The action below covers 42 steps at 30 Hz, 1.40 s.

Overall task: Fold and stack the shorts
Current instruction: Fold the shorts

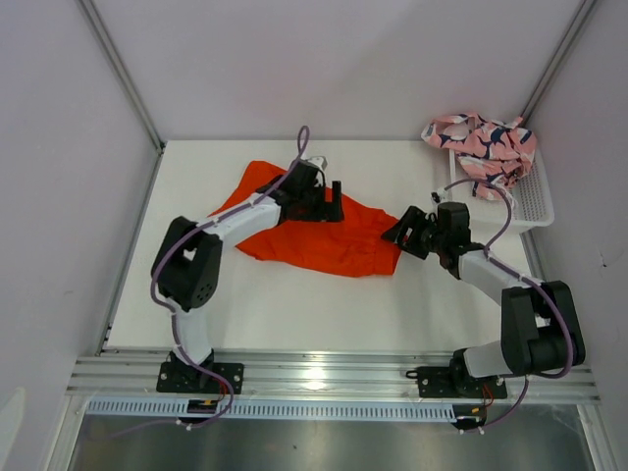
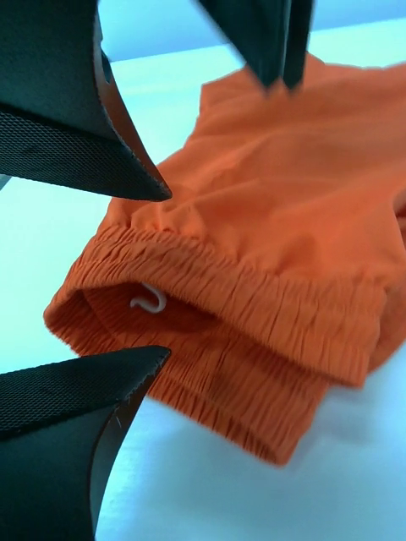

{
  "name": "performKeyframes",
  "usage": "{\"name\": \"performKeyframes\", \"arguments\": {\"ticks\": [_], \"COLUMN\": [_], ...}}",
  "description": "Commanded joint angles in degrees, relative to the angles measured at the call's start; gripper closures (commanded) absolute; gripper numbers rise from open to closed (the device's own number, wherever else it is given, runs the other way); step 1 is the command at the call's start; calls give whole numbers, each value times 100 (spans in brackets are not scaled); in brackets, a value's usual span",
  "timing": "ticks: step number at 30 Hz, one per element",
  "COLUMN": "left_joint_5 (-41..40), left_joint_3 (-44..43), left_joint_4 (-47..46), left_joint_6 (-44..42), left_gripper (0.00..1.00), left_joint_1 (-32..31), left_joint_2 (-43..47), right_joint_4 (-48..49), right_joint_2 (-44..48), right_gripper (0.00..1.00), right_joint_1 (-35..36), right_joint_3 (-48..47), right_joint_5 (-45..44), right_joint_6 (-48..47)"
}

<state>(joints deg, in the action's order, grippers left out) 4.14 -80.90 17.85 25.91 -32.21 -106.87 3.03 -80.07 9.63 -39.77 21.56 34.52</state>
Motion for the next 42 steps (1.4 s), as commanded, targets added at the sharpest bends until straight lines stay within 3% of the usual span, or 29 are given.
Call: {"name": "performKeyframes", "arguments": {"ticks": [1, 11, 14, 17, 21, 22, 27, 30, 35, 39, 42], "left_joint_5": [359, 772, 772, 693, 614, 588, 535, 570, 561, 518, 491], "left_joint_3": [-356, -514, -523, -532, -611, -620, -716, -813, -1102, -1094, -1112], "left_joint_4": [-228, -457, -440, -405, -352, -361, -273, -203, 52, 184, 272], "left_joint_6": [177, 274, 274, 274, 318, 327, 353, 336, 222, 160, 116], "left_gripper": [1, 4, 4, 4, 4, 4, 4, 4, 4, 4, 4], "left_joint_1": [-189, -242, -251, -251, -251, -251, -225, -155, -119, -119, -119], "left_joint_2": [-508, -1090, -1160, -1283, -1371, -1380, -1345, -1284, -1196, -1056, -950], "right_joint_4": [1189, 1736, 1693, 1351, 500, 358, -249, -268, 39, 216, 207], "right_joint_2": [-210, -1168, -1177, -932, -405, -282, 264, 343, 116, -665, -895], "right_gripper": [28, 28, 41, 59, 97, 100, 100, 100, 100, 100, 93], "right_joint_1": [4, 162, 434, 759, 1251, 1530, 2446, 2895, 3247, 3265, 3335], "right_joint_3": [223, 163, 110, 22, -48, -40, -13, 179, 689, 795, 655], "right_joint_5": [576, 806, 640, 209, -958, -1274, -3214, -3858, -4283, -4126, -3931], "right_joint_6": [151, 265, 222, 81, -51, -68, -8, 403, 1380, 1926, 2014]}}
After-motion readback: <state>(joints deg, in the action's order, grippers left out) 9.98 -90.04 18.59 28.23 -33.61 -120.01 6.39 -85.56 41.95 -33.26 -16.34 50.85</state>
